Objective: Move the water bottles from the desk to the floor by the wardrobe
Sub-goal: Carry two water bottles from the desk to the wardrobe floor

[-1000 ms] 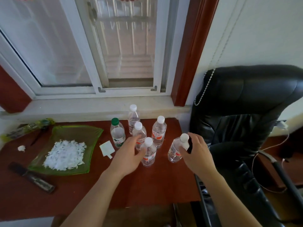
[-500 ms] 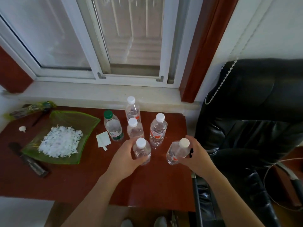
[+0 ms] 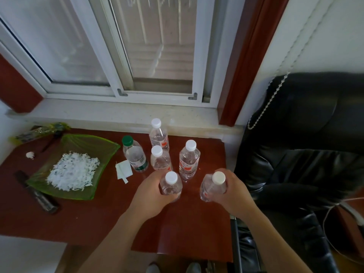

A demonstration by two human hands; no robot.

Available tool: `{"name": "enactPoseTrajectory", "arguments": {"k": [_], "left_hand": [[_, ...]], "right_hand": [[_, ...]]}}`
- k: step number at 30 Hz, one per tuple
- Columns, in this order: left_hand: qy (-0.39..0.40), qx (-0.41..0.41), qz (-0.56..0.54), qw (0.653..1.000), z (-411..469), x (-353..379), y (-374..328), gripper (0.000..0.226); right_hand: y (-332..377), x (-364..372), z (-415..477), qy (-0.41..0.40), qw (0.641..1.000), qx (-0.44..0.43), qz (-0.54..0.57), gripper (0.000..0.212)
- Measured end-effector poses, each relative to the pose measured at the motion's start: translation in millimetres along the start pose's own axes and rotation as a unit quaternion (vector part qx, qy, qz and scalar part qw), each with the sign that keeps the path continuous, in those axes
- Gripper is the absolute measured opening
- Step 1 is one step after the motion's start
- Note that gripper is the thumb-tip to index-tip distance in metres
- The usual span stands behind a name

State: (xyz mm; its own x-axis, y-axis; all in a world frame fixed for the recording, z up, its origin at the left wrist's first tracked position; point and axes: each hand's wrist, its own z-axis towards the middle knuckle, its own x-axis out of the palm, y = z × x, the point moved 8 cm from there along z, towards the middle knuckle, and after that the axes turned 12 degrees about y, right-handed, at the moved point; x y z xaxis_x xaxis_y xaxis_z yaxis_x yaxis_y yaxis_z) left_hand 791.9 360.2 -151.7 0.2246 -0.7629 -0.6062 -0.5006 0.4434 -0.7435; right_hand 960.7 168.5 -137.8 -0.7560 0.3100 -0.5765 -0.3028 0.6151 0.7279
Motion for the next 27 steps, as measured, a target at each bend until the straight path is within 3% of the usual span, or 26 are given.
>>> {"name": "enactPoseTrajectory", "arguments": {"k": [7,16,27], "left_hand": [[0.004,0.049,-0.002,0.999,-7,-11,-28,0.065],[0.018,0.105,0.027,0.994,-33,-30,-37,0.070],[0.145,0.232,0.051,0.961,-88,-18,-62,0.069]], "right_hand": [[17,-12,-18,-0.041,0.999,-0.025,0.006,0.063],[33,1,-66,-0.095,0.995,-0.018,0.007,0.061],[35,43,-193,-0.239,0.968,0.048,0.064,0.064]]}}
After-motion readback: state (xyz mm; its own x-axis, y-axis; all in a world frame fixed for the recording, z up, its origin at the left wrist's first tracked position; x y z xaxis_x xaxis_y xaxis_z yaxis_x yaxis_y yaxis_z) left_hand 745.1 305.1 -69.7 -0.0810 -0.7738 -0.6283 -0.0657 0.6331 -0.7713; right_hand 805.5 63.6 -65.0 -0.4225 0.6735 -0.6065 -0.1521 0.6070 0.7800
